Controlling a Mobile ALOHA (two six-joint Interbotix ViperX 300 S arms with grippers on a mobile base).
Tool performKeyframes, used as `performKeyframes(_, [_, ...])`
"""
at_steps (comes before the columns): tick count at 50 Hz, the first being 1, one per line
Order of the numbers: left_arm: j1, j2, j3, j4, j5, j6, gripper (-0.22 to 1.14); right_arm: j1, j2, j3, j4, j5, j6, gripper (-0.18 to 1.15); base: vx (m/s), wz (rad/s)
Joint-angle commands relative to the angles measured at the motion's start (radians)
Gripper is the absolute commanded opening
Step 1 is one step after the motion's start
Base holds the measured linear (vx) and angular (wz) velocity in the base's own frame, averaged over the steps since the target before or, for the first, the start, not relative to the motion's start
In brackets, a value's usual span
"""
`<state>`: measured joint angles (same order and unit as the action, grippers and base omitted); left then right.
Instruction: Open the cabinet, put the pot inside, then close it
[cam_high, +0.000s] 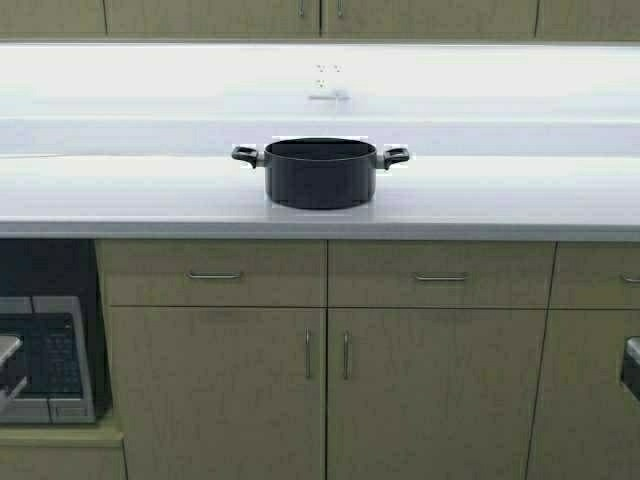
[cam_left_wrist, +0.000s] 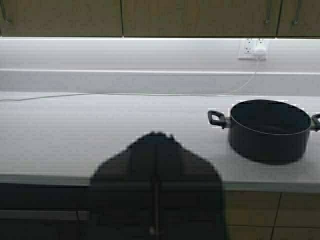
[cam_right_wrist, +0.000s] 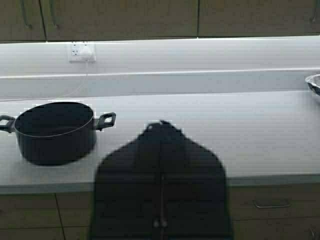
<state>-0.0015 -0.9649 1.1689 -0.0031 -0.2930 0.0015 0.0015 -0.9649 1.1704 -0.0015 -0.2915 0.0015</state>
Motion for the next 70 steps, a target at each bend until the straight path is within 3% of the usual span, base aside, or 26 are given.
performKeyframes(1, [-0.008, 0.011, 0.006, 0.032, 0.003, -0.002, -0.03, 0.009, 0.011, 0.011, -0.002, 0.012, 0.002, 0.05, 0.07, 0.03])
performKeyframes(6, [-0.008, 0.011, 0.006, 0.034, 0.003, -0.009, 0.07, 0.009, 0.008, 0.006, -0.003, 0.035, -0.002, 0.08, 0.10, 0.01])
performKeyframes(70, [-0.008, 0.048, 0.006, 0.034, -0.014, -0.046, 0.02, 0.009, -0.023, -0.003, -0.018, 0.063, -0.006, 0.05, 0.28, 0.04])
